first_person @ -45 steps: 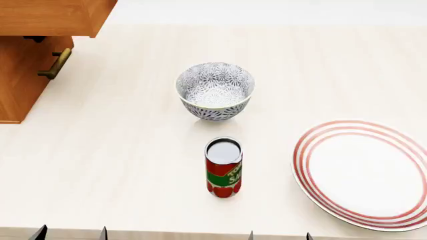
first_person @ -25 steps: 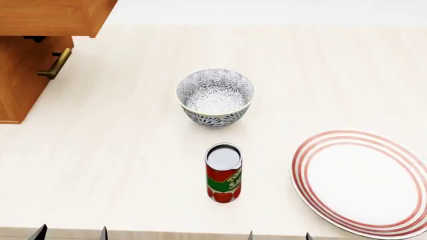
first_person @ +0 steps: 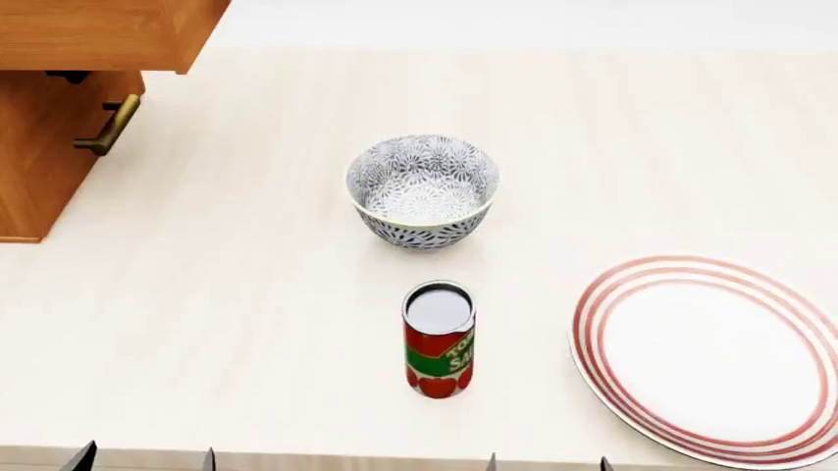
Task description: Put the bowl on top of the cabinet.
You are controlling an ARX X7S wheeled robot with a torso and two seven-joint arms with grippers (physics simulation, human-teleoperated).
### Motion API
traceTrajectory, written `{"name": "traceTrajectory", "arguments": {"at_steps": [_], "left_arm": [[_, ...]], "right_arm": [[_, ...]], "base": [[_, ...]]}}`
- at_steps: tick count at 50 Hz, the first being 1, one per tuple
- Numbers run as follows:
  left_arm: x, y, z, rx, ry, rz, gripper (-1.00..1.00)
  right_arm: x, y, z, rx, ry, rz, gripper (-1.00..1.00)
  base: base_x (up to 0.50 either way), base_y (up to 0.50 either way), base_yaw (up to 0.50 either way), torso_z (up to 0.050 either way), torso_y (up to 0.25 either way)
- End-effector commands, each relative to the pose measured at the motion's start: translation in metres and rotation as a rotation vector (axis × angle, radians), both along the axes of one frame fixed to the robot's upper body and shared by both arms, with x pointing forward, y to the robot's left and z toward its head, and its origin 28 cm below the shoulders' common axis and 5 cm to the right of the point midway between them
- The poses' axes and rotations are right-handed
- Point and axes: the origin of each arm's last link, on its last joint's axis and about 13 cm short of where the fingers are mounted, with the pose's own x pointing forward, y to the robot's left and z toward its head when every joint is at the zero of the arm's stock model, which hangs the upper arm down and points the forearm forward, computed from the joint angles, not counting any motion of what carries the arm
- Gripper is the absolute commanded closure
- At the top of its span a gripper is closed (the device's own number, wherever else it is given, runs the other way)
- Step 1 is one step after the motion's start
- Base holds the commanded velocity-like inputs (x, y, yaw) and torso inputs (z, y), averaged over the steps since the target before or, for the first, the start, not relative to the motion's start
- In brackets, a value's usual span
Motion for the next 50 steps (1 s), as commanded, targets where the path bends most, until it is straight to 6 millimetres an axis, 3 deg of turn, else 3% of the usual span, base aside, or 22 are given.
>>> {"name": "traceTrajectory", "arguments": {"at_steps": [1, 8, 50], "left_arm": [[0.0003, 0.0001, -0.0002, -0.001, 0.003, 0.004, -1.0], [0.0006, 0.0001, -0.0005, -0.001, 0.004, 0.004, -1.0], [0.0006, 0.0001, -0.0006, 0.0, 0.006, 0.005, -1.0]], "right_arm": [[-0.0003, -0.0005, 0.0009, 0.002, -0.005, -0.004, -1.0], [0.0, 0.0005, 0.0001, -0.023, 0.003, 0.004, -1.0], [0.0001, 0.0012, -0.0012, -0.048, 0.007, 0.014, -1.0]], "base": [[0.0, 0.0, 0.0, 0.0, 0.0], [0.0, 0.02, 0.0, 0.0, 0.0], [0.0, 0.5, 0.0, 0.0, 0.0]]}}
